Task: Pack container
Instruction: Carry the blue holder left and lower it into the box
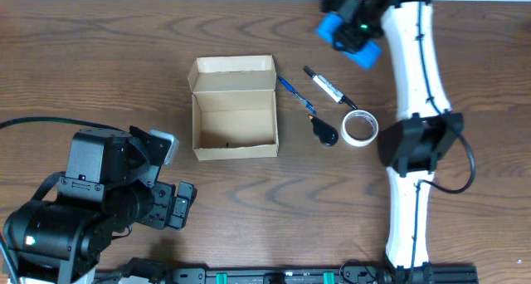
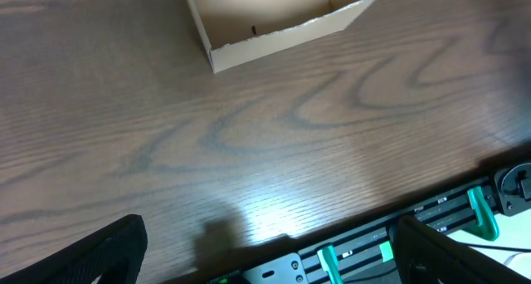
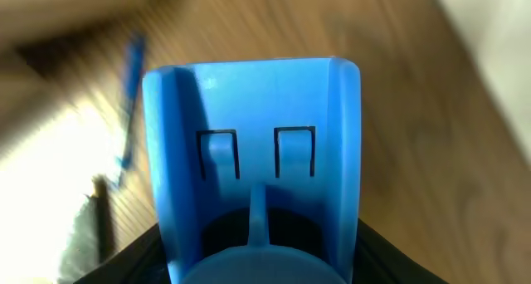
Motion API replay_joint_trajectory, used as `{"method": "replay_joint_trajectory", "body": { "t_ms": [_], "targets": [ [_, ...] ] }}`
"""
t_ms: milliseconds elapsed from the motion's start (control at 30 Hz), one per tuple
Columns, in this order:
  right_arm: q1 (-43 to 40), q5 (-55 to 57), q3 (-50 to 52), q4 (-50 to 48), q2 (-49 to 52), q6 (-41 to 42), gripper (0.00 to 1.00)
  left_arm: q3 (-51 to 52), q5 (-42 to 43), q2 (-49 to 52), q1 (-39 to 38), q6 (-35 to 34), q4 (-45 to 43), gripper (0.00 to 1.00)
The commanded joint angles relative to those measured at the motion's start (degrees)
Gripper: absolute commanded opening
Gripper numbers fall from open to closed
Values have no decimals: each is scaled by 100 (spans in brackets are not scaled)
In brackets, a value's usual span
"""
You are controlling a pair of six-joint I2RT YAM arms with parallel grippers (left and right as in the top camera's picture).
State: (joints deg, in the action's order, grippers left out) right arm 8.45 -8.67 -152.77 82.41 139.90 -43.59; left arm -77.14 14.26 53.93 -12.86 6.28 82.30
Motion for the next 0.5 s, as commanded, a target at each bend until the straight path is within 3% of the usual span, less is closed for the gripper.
{"method": "replay_joint_trajectory", "body": {
  "t_ms": [0, 467],
  "targets": [
    [673, -149, -319, 101, -17, 173, 40, -96, 35, -7, 9, 101, 22, 95],
    [2669, -254, -326, 743, -17, 409, 40, -96, 35, -7, 9, 101, 22, 95]
  ]
}}
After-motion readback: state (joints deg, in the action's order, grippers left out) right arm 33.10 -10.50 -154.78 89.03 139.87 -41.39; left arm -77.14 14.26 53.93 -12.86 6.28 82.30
